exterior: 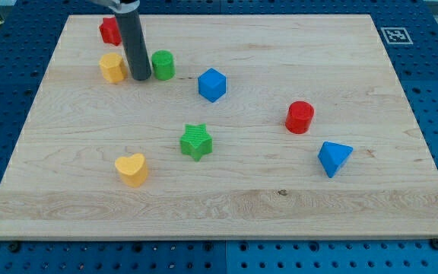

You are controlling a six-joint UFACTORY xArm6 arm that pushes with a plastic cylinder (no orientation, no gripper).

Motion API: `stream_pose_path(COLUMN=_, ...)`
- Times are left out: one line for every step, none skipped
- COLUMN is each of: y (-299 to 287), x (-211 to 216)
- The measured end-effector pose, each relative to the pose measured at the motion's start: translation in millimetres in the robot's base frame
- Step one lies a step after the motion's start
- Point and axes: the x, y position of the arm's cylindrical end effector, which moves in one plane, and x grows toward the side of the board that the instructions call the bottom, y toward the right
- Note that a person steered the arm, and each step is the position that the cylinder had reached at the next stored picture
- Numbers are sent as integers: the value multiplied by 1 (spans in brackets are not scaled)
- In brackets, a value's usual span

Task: Push the yellow hexagon to the bottom of the red star

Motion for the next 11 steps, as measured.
stream_pose_path(y=-4, x=28)
stream_pose_path(y=-39, x=25)
stream_pose_path(y=-59, x=16)
stream_pose_path(y=-59, x=-9)
stream_pose_path(y=-55, x=-18)
stream_pose_path(y=-55, x=-32)
stream_pose_path(y=-55, x=-32)
stream_pose_path(y=-35, x=-26)
stream_pose_path(y=-18, x=-18)
stream_pose_path(y=-26, x=-43)
stream_pose_path(y=-52, x=-45)
